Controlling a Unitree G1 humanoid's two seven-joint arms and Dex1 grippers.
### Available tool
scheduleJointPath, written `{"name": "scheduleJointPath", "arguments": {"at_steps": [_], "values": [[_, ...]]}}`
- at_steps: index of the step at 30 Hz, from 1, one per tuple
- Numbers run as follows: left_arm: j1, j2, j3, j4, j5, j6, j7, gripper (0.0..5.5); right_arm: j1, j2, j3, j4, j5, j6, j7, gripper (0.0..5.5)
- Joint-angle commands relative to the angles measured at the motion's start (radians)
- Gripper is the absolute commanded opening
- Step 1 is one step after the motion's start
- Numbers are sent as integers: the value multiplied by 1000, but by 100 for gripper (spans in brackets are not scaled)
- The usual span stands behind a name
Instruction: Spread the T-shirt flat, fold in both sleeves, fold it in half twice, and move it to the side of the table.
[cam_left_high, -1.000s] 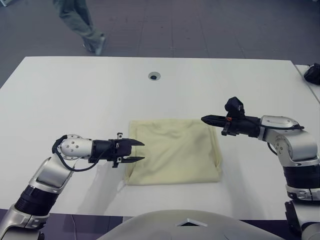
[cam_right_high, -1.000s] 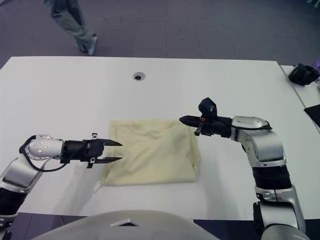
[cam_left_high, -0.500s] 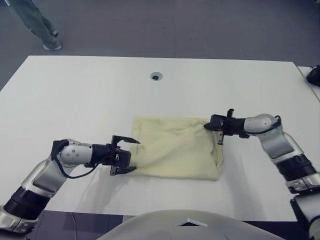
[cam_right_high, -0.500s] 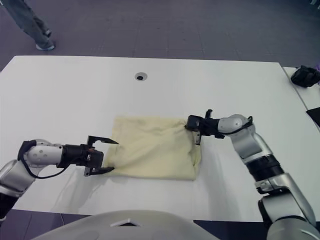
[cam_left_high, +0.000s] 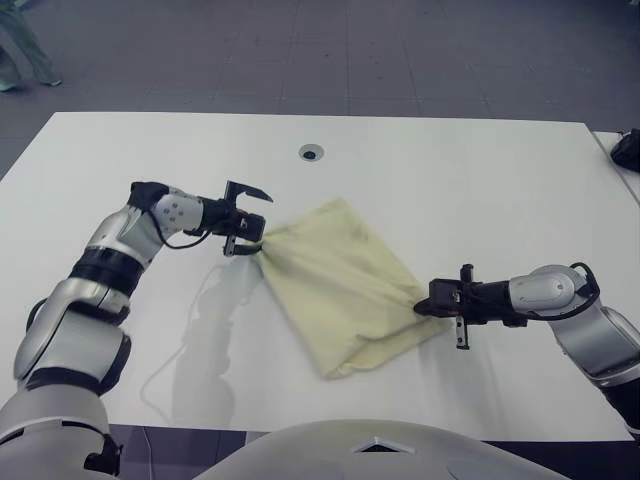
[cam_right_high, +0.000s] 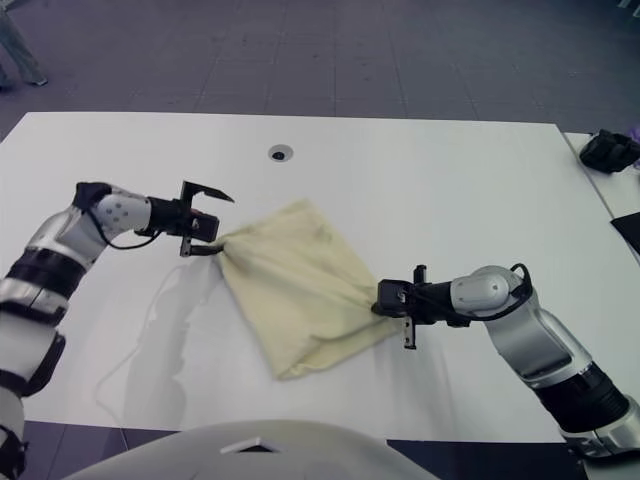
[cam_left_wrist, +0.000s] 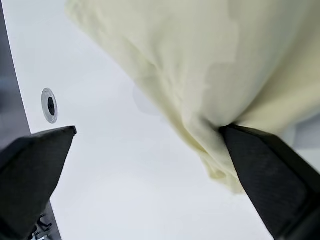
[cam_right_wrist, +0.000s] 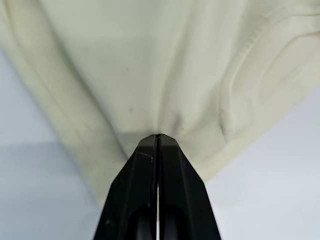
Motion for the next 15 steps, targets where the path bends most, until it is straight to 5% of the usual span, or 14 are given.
{"name": "scheduleJointPath", "arguments": {"at_steps": [1, 9, 15], "values": [[-161, -169, -224, 390, 310, -16, 227, 537, -21, 151, 10, -161, 109, 332, -108, 0], [-254, -256, -309, 517, 444, -46, 503, 540, -213, 338, -179, -234, 285, 596, -249, 89], [-266, -286, -300, 535, 466, -48, 637, 540, -195, 225, -182, -214, 208, 396, -288, 174]]}}
